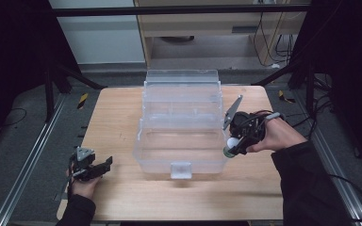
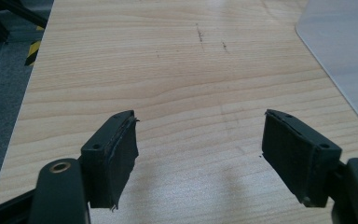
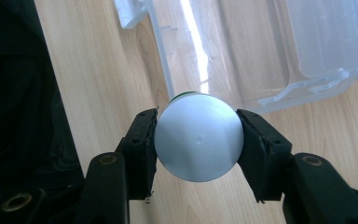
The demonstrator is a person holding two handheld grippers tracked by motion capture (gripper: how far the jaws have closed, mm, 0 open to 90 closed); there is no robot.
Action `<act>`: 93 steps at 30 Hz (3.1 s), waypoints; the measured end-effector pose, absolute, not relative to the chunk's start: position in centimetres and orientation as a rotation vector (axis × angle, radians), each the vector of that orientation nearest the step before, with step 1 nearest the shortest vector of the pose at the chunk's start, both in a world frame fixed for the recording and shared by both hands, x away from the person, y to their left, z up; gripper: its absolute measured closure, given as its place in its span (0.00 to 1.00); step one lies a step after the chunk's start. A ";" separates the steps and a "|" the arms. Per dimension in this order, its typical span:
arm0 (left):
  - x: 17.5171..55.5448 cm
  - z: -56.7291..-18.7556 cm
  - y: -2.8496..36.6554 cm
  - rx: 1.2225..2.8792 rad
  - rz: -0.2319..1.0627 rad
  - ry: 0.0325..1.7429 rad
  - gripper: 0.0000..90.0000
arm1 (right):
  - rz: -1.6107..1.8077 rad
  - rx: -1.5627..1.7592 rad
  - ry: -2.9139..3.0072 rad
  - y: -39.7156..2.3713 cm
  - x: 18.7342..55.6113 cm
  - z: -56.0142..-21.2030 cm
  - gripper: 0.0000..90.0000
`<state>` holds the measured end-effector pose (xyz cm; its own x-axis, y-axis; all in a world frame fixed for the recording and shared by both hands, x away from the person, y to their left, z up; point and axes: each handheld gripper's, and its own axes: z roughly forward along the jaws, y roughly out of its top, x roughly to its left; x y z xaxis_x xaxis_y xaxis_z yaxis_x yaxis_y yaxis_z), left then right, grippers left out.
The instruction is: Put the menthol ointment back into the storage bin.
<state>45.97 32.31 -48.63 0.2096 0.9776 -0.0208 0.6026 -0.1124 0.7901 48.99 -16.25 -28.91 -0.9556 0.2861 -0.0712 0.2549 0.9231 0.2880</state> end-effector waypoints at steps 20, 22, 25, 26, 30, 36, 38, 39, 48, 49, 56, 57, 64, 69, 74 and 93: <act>46.0 -48.6 32.4 1.799 0.699 1.473 0.29 | 0.432 0.404 2.977 -13.6 52.0 -31.8 0.56; 46.0 -48.6 32.4 1.800 0.699 1.473 0.29 | 0.417 0.396 2.978 -13.4 52.3 -32.4 0.56; 46.0 -48.6 32.4 1.799 0.699 1.474 0.29 | 0.415 0.402 2.988 -13.1 52.6 -33.4 0.56; 46.0 -48.6 32.4 1.799 0.698 1.475 0.29 | 0.420 0.401 2.991 -13.1 52.7 -33.6 0.56; 46.0 -48.6 32.4 1.800 0.699 1.474 0.29 | 0.416 0.399 2.992 -12.9 52.9 -34.6 0.56; 46.0 -48.6 32.4 1.802 0.698 1.475 0.29 | 0.430 0.398 3.001 -12.9 53.2 -36.0 0.56; 46.0 -48.6 32.4 1.803 0.699 1.474 0.29 | 0.412 0.388 2.992 -12.9 53.3 -36.5 0.56; 46.0 -48.6 32.4 1.802 0.699 1.474 0.29 | 0.414 0.404 2.996 -12.9 53.3 -36.7 0.56; 46.0 -48.6 32.4 1.804 0.701 1.474 0.29 | 0.425 0.419 3.004 -13.5 53.4 -38.2 0.56; 46.0 -48.6 32.4 1.805 0.700 1.474 0.29 | 0.422 0.420 3.001 -13.5 53.4 -38.4 0.56; 46.0 -48.7 32.4 1.807 0.700 1.474 0.29 | 0.416 0.439 3.007 -14.2 53.3 -39.4 0.56; 46.0 -48.7 32.4 1.805 0.700 1.476 0.29 | 0.412 0.439 3.008 -14.3 53.4 -39.5 0.56; 46.0 -48.7 32.4 1.807 0.701 1.474 0.29 | 0.415 0.434 3.014 -14.6 53.3 -40.0 0.56; 46.0 -48.7 32.4 1.807 0.702 1.475 0.29 | 0.418 0.425 3.021 -14.6 53.4 -40.4 0.56; 46.0 -48.7 32.4 1.808 0.702 1.474 0.29 | 0.421 0.439 3.020 -14.6 53.3 -40.4 0.56; 46.1 -48.7 32.4 1.809 0.702 1.476 0.29 | 0.416 0.457 3.028 -14.6 53.4 -40.4 0.55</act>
<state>46.06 32.37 -48.72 0.2077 0.9781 -0.0151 0.6051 -0.1164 0.7876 53.40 -14.57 -40.40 -0.9549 0.2966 -0.0107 0.2827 0.9201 0.2712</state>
